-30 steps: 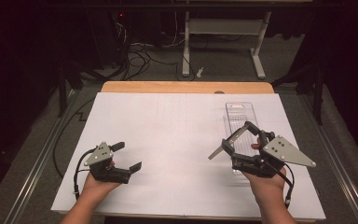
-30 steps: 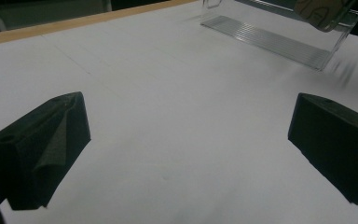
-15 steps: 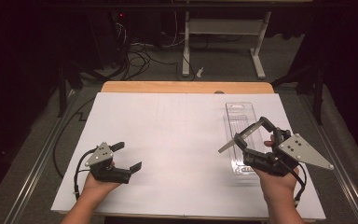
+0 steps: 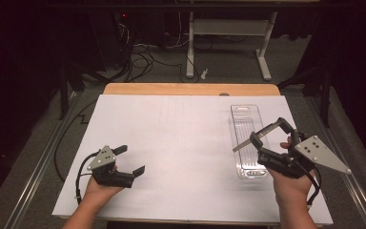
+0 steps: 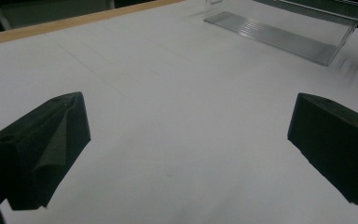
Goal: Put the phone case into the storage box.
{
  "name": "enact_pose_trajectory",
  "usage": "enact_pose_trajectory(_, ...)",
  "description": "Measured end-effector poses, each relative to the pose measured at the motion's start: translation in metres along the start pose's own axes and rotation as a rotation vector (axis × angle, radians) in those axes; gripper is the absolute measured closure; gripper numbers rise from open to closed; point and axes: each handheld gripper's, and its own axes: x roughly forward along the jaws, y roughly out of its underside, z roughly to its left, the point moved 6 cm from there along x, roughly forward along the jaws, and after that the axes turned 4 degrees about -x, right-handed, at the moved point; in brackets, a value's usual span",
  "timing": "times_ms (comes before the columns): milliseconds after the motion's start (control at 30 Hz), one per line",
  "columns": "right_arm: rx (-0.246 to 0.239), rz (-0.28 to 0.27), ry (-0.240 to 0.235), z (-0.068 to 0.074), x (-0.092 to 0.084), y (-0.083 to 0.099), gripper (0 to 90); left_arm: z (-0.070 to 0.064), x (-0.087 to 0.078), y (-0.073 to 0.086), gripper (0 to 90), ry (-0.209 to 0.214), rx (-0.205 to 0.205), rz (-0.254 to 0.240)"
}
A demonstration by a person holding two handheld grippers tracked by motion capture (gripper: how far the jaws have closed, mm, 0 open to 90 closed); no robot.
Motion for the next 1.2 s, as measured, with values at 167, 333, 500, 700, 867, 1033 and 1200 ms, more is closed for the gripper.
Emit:
enact_pose_trajectory(167,-0.004,0.009,0.027,-0.008,-0.001,0.004,13.3,0.001,-0.001,-0.001,0.3,-0.005,-0.002,-0.006)
enact_pose_trajectory(333,-0.012,0.022,0.048,-0.013,-0.002,0.007,13.2,0.001,-0.001,-0.001,0.3,-0.004,0.001,-0.006)
enact_pose_trajectory(500,-0.016,0.025,0.065,-0.016,-0.003,0.008,13.2,0.001,-0.001,-0.001,0.4,-0.006,0.004,-0.006)
enact_pose_trajectory(700,-0.021,0.028,0.084,-0.02,-0.004,0.008,13.2,0.001,-0.002,-0.001,0.5,-0.02,0.005,-0.009)
enact_pose_trajectory(867,-0.019,0.03,0.097,-0.022,-0.006,0.009,13.2,0.001,-0.002,-0.002,0.5,-0.023,0.001,-0.015)
enact_pose_trajectory(1033,-0.027,0.032,0.11,-0.023,-0.006,0.009,13.2,0.0,-0.002,-0.002,0.2,-0.014,-0.001,-0.013)
enact_pose_trajectory(1200,-0.023,0.032,0.113,-0.023,-0.004,0.009,13.2,0.0,-0.001,-0.001,0.2,-0.011,-0.002,-0.012)
